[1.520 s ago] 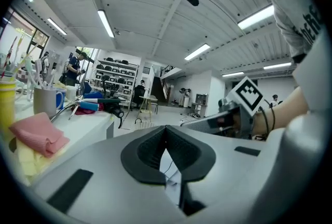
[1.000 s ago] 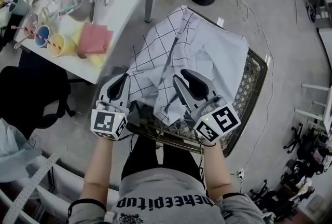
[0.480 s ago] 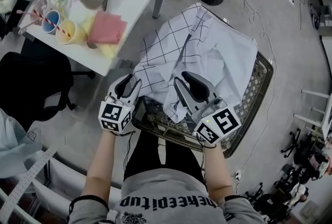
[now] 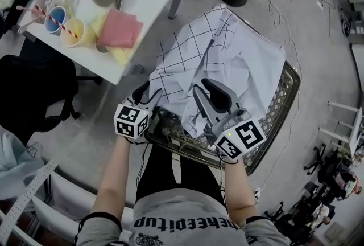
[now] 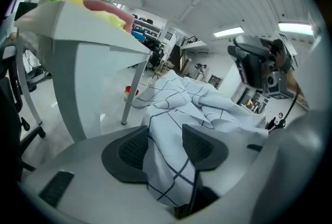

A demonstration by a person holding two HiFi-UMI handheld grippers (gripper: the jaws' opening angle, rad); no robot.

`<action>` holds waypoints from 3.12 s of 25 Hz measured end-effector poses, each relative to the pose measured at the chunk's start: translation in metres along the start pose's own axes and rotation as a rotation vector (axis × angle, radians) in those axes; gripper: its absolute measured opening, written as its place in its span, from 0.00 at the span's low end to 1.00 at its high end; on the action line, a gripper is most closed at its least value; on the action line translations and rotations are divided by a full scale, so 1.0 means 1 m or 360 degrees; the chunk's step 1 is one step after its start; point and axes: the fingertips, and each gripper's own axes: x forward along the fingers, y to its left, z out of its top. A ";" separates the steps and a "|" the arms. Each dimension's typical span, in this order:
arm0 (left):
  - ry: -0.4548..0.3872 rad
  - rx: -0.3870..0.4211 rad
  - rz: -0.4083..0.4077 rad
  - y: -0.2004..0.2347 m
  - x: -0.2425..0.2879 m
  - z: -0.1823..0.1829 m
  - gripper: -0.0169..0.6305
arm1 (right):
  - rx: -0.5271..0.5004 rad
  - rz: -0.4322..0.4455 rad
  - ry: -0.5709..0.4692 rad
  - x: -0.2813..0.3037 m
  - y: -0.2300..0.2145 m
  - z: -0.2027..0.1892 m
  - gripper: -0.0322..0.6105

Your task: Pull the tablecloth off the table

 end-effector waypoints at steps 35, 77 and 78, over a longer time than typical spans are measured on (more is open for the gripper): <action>-0.0141 0.0231 -0.0006 -0.067 -0.017 0.051 0.05 | -0.0274 -0.0351 0.0512 0.162 -0.208 0.020 0.45; -0.0286 0.0468 -0.0444 -0.230 -0.041 0.117 0.05 | 0.0004 -0.0376 0.0139 -0.003 -0.247 0.117 0.08; -0.0297 0.0449 -0.0430 -0.233 -0.041 0.118 0.05 | 0.0009 -0.0376 0.0137 -0.008 -0.249 0.117 0.08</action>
